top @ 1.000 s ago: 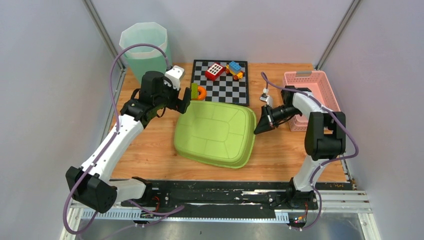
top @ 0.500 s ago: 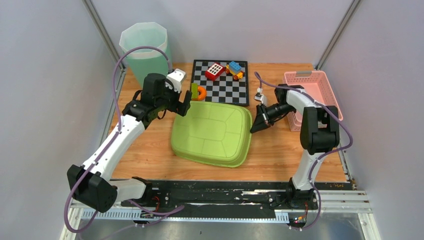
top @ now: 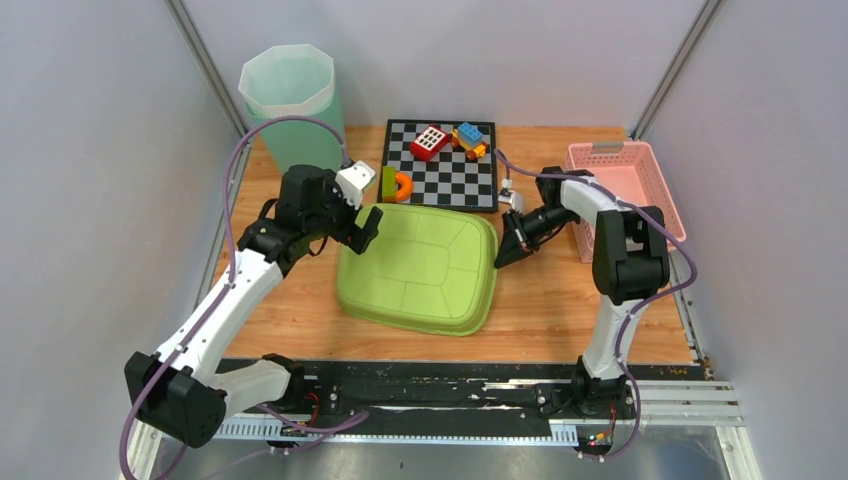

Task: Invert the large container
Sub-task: Turn the container upside down at the center of the board.

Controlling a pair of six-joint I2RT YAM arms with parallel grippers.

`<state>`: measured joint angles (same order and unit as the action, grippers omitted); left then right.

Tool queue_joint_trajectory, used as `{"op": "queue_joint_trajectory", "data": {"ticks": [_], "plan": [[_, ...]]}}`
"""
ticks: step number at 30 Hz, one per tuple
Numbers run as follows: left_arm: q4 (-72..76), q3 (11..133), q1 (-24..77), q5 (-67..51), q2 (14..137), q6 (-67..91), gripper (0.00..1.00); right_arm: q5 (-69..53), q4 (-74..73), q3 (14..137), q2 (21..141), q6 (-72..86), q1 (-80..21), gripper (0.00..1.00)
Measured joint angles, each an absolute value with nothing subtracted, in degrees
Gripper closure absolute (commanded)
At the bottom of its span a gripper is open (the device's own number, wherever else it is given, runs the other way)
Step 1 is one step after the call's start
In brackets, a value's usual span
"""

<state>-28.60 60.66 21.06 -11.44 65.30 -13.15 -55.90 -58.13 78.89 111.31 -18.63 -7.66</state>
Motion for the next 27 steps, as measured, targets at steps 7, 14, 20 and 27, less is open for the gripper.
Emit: {"op": "queue_joint_trajectory", "data": {"ticks": [7, 14, 20, 27], "plan": [[-28.1, 57.6, 21.1, -12.9, 61.9, -16.1, 0.00, -52.2, -55.6, 80.0, 112.4, -16.8, -9.5, 0.87], [-27.2, 54.2, 21.1, -13.6, 60.3, -17.5, 0.00, -50.9, -54.1, 82.2, 115.3, -15.9, -10.8, 0.85], [-27.0, 53.5, 21.1, -13.7, 59.6, -17.8, 0.00, -49.7, -53.4, 83.0, 115.5, -15.8, -11.6, 0.82], [-27.2, 53.6, 21.1, -11.0, 60.1, -19.3, 0.00, -46.1, -52.5, 82.9, 111.6, -15.8, -11.6, 0.76]]}}
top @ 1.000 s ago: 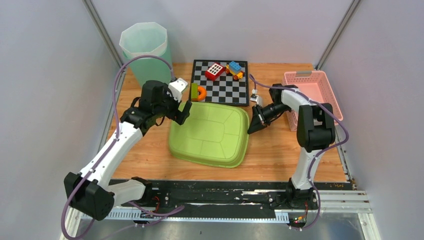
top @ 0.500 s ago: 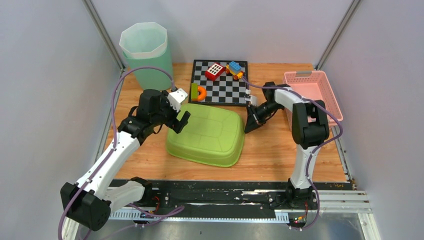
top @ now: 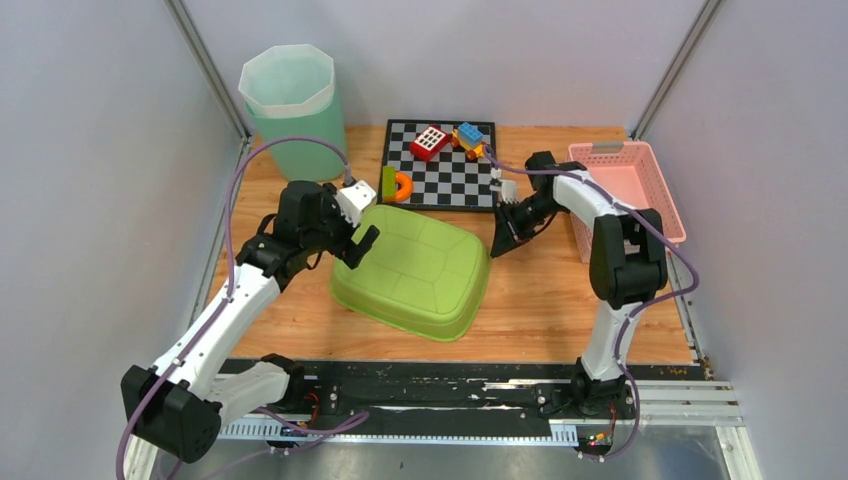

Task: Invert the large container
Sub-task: Turn the container upside down at the center of the board, then move the container to the center of the board.

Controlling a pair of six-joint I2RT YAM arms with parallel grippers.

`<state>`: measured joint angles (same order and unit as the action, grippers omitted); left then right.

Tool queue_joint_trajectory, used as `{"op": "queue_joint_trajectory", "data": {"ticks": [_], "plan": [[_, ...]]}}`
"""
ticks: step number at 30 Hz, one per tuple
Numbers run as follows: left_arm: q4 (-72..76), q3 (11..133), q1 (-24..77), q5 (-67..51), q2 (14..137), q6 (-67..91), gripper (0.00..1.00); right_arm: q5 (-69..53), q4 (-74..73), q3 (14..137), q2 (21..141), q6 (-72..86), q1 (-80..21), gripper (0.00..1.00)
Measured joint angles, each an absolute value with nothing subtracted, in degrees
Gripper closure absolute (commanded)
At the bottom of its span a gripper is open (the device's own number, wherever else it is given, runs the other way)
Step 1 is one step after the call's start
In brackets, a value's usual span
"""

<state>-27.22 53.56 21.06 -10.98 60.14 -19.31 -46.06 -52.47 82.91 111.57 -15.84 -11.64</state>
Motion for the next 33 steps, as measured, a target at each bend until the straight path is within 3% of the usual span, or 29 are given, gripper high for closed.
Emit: {"op": "queue_joint_trajectory", "data": {"ticks": [12, 21, 33], "plan": [[-37.1, 47.3, 21.1, -13.1, 55.4, -35.5, 0.00, -45.6, -50.5, 86.4, 104.8, -15.2, -11.6, 0.58], [-35.9, 38.1, 21.1, -8.5, 48.9, -40.3, 0.00, -48.9, -49.5, 90.4, 108.4, -14.2, -12.8, 0.56], [-27.7, 33.3, 21.1, -1.6, 49.8, -40.2, 0.00, -51.7, -49.4, 90.6, 113.5, -14.1, -17.6, 0.56]]}}
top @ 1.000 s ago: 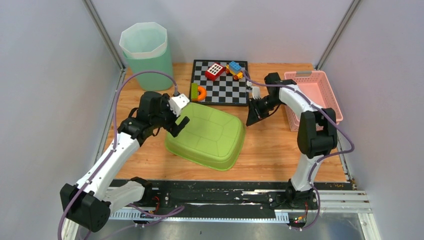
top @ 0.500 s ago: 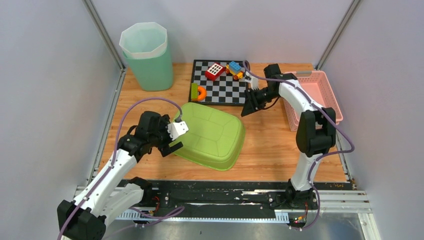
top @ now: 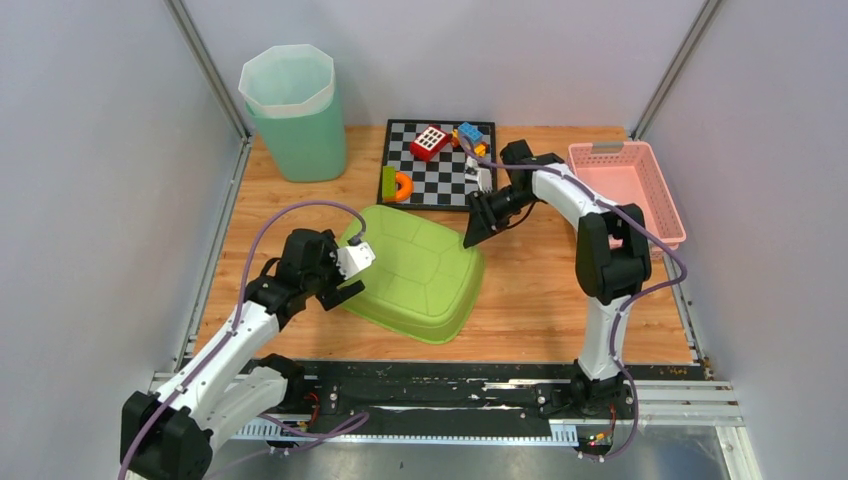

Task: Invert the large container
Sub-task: Move the container to the center of the board.

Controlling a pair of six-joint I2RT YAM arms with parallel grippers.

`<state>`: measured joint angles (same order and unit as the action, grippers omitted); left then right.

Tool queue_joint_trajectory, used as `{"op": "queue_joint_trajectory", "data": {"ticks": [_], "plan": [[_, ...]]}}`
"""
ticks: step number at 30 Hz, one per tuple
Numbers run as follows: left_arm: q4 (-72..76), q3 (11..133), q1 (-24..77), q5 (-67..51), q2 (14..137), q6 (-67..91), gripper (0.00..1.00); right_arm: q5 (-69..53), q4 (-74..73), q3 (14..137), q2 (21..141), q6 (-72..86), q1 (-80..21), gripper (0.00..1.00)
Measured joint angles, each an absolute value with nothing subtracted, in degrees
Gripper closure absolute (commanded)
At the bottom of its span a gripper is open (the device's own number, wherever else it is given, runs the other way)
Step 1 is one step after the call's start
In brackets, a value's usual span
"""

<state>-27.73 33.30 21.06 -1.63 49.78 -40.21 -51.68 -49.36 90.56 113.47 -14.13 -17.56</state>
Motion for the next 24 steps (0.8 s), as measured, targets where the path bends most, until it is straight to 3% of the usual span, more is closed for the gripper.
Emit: {"op": "queue_joint_trajectory", "data": {"ticks": [24], "plan": [[-24.1, 32.6, 20.7, 26.9, 50.6, -33.5, 0.00, -58.1, -53.6, 104.4, 124.8, -13.5, -36.2, 0.56]]}}
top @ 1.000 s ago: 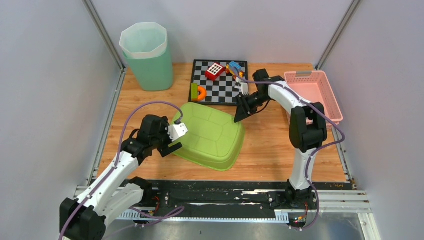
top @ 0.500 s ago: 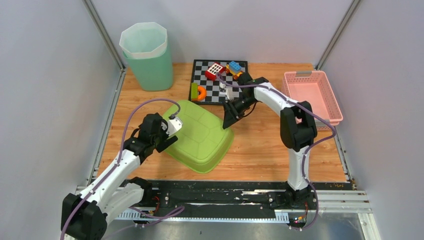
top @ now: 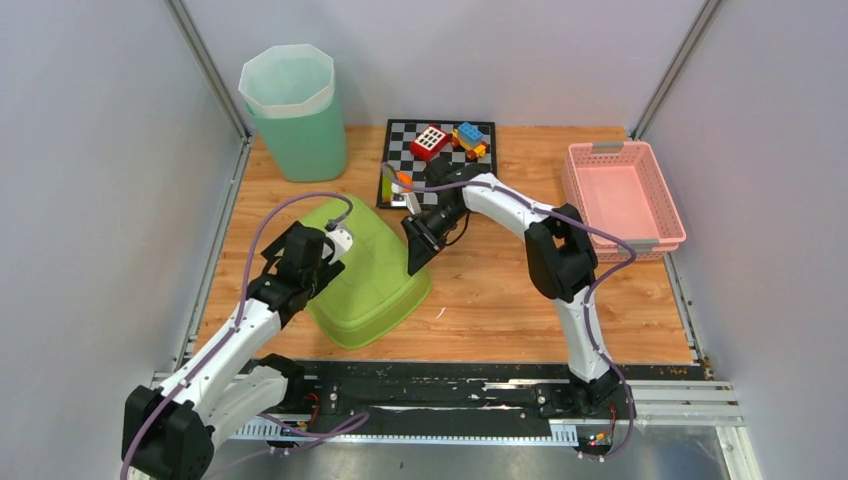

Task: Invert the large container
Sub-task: Move the container to the center of the board.

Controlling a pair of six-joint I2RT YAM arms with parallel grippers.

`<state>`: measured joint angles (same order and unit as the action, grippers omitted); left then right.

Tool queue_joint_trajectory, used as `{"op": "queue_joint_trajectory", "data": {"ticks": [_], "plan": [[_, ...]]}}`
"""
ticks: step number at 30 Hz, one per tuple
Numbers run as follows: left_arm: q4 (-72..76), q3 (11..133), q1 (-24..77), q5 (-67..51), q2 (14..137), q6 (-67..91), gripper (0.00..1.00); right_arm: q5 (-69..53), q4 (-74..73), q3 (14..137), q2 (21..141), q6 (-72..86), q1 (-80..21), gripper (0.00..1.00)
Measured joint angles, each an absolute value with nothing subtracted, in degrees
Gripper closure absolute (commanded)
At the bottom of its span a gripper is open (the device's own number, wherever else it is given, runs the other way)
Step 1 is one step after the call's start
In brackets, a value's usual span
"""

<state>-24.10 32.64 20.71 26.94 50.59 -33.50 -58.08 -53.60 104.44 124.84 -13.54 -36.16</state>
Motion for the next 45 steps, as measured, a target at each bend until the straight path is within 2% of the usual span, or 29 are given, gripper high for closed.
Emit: {"op": "queue_joint_trajectory", "data": {"ticks": [7, 17, 21, 30, 45], "plan": [[-22.0, 33.0, 19.6, 32.7, 54.1, -32.1, 0.00, -59.7, -53.6, 105.6, 125.9, -12.8, -39.9, 0.56], [-24.2, 35.8, 15.6, 34.0, 56.9, -29.4, 0.00, -62.3, -53.3, 105.6, 126.6, -12.4, -43.0, 0.56], [-28.2, 37.8, 13.3, 33.6, 54.9, -28.8, 0.00, -60.1, -51.9, 105.6, 124.3, -11.3, -42.0, 0.56], [-32.8, 40.3, 9.7, 32.6, 50.1, -27.8, 0.00, -47.0, -42.3, 102.8, 113.4, -7.0, -38.0, 0.56], [-24.7, 36.0, 2.3, 30.6, 59.3, -28.9, 0.00, -45.7, -36.6, 98.3, 120.3, -2.1, -38.0, 0.56]]}}
